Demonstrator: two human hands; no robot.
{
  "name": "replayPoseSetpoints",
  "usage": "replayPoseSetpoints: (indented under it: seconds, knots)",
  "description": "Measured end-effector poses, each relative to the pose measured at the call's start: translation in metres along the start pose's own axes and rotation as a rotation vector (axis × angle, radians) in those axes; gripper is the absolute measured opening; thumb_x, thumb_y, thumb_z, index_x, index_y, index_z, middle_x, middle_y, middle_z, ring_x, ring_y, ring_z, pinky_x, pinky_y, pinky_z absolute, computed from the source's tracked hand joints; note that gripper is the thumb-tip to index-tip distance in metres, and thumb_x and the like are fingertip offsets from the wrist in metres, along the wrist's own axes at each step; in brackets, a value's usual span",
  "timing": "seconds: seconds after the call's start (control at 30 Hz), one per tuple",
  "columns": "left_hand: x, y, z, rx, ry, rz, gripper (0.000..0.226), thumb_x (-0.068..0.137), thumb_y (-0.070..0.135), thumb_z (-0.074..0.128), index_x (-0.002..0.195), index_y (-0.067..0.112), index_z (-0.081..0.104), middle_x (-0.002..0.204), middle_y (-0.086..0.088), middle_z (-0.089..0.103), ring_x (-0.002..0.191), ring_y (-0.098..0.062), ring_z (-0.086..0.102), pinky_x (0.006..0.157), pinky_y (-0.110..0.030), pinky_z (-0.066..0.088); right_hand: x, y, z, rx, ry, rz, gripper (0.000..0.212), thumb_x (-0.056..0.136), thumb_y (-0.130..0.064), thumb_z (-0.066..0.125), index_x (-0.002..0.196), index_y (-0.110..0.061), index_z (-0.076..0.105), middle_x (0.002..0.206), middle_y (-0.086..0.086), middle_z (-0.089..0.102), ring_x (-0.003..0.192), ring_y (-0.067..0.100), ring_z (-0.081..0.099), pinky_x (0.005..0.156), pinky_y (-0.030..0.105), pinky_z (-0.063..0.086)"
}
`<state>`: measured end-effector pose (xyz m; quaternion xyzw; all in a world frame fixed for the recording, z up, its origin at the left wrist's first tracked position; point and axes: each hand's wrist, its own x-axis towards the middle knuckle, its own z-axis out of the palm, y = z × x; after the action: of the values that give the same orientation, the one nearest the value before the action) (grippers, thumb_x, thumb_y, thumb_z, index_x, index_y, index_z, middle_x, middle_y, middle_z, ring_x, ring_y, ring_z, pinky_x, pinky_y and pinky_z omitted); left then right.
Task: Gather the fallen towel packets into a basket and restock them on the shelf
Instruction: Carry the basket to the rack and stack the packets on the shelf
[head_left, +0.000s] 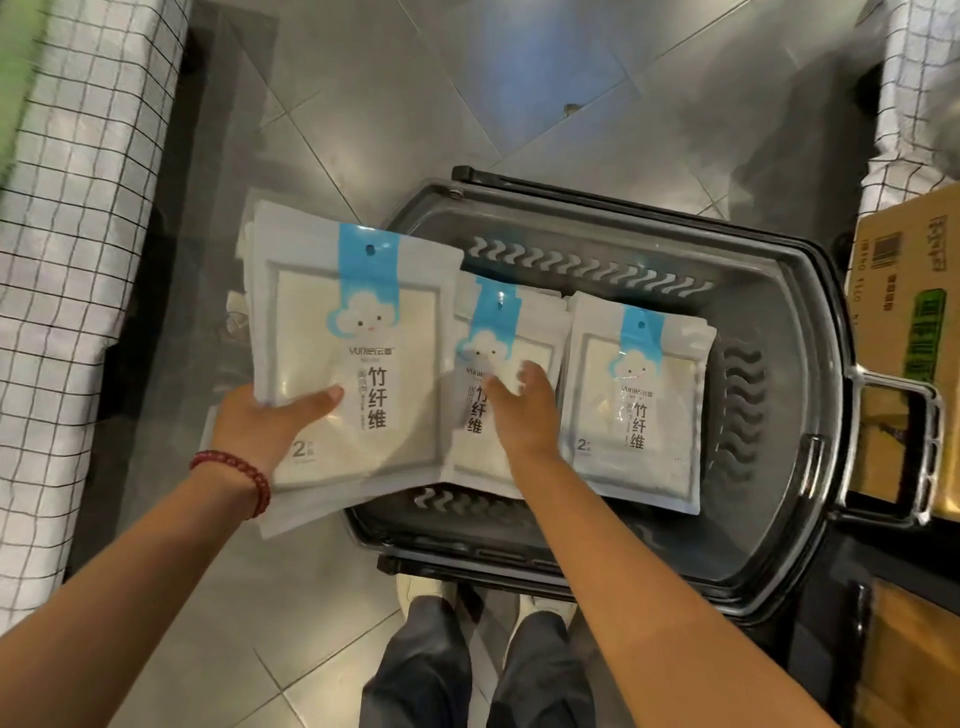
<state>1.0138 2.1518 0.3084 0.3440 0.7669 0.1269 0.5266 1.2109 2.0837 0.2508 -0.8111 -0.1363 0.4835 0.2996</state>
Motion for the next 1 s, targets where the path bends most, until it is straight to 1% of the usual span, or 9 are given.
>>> replayPoseSetpoints:
  seconds: [0.1, 0.2, 0.3, 0.43, 0.53, 0.63, 0.77, 0.83, 1.0]
  knots:
    - [0.006, -0.003, 0.001, 0.014, 0.065, 0.022, 0.033, 0.072, 0.016, 0.079, 0.102, 0.016, 0.065, 0.087, -0.004, 0.065, 0.068, -0.008, 0.061, 0.06, -0.02, 0.046, 0.014, 0.02, -0.015, -0.062, -0.01, 0.273, 0.062, 0.087, -0.022, 0.062, 0.139, -0.003, 0.034, 0.134, 0.01, 0.049, 0.122, 0.027, 0.049, 0.095, 0.026, 0.043]
    - [0.008, -0.006, 0.004, 0.04, 0.094, 0.054, 0.036, 0.071, 0.017, 0.08, 0.104, 0.016, 0.065, 0.087, -0.004, 0.064, 0.067, -0.007, 0.059, 0.06, -0.02, 0.044, 0.015, 0.03, -0.016, 0.034, -0.119, 0.39, 0.06, 0.084, -0.016, 0.068, 0.136, -0.005, 0.04, 0.13, 0.011, 0.054, 0.116, 0.026, 0.055, 0.094, 0.029, 0.045]
    - [0.008, -0.008, 0.007, 0.025, 0.082, 0.058, 0.034, 0.072, 0.017, 0.079, 0.102, 0.019, 0.064, 0.085, -0.001, 0.064, 0.07, -0.007, 0.06, 0.058, -0.021, 0.045, 0.009, 0.035, -0.012, 0.014, -0.055, 0.343, 0.051, 0.082, -0.013, 0.067, 0.129, -0.007, 0.048, 0.123, 0.01, 0.059, 0.109, 0.025, 0.058, 0.094, 0.036, 0.049]
    - [0.008, -0.009, 0.012, 0.023, 0.065, 0.07, 0.031, 0.073, 0.016, 0.078, 0.1, 0.02, 0.064, 0.081, 0.001, 0.064, 0.071, -0.008, 0.06, 0.059, -0.022, 0.045, 0.008, 0.033, -0.012, 0.122, 0.077, 0.306, 0.047, 0.081, -0.012, 0.068, 0.124, -0.007, 0.049, 0.106, 0.006, 0.06, 0.097, 0.021, 0.058, 0.08, 0.029, 0.048]
    - [0.01, -0.007, 0.015, 0.046, 0.063, 0.07, 0.033, 0.073, 0.017, 0.078, 0.102, 0.017, 0.065, 0.085, -0.002, 0.065, 0.072, -0.012, 0.061, 0.063, -0.025, 0.047, 0.006, 0.029, -0.015, 0.122, 0.05, 0.241, 0.017, 0.084, -0.014, 0.067, 0.089, -0.008, 0.051, 0.087, 0.009, 0.057, 0.083, 0.021, 0.056, 0.074, 0.032, 0.047]
    - [0.011, -0.009, 0.013, 0.022, 0.063, 0.042, 0.032, 0.073, 0.018, 0.079, 0.102, 0.017, 0.066, 0.085, -0.001, 0.065, 0.073, -0.011, 0.062, 0.062, -0.024, 0.048, 0.001, 0.024, -0.022, 0.07, 0.134, 0.05, 0.036, 0.089, -0.011, 0.06, 0.067, -0.015, 0.032, 0.066, 0.0, 0.037, 0.062, 0.014, 0.036, 0.061, 0.027, 0.034]
    - [0.009, -0.011, 0.009, 0.036, 0.073, 0.071, 0.03, 0.074, 0.019, 0.078, 0.1, 0.022, 0.064, 0.082, 0.003, 0.064, 0.073, -0.009, 0.061, 0.06, -0.023, 0.046, -0.013, 0.01, -0.046, 0.131, 0.381, -0.163, 0.01, 0.091, -0.007, 0.056, 0.093, -0.014, 0.049, 0.076, -0.014, 0.049, 0.069, -0.002, 0.049, 0.066, 0.014, 0.045]
    - [0.007, -0.01, 0.01, 0.054, 0.06, 0.08, 0.028, 0.074, 0.019, 0.077, 0.098, 0.023, 0.063, 0.081, 0.003, 0.063, 0.072, -0.008, 0.06, 0.059, -0.023, 0.045, -0.018, 0.005, -0.061, 0.231, 0.464, -0.214, 0.015, 0.089, -0.004, 0.057, 0.094, -0.016, 0.048, 0.077, -0.015, 0.05, 0.067, -0.007, 0.05, 0.06, 0.007, 0.044]
    - [0.004, -0.003, 0.014, 0.025, -0.073, 0.017, 0.02, 0.073, 0.018, 0.078, 0.089, 0.02, 0.066, 0.078, 0.006, 0.067, 0.074, -0.011, 0.064, 0.059, -0.023, 0.046, -0.021, -0.01, -0.069, 0.375, 0.249, -0.059, 0.009, 0.085, 0.001, 0.056, 0.089, 0.002, 0.048, 0.089, 0.023, 0.056, 0.072, 0.022, 0.054, 0.069, 0.035, 0.049]
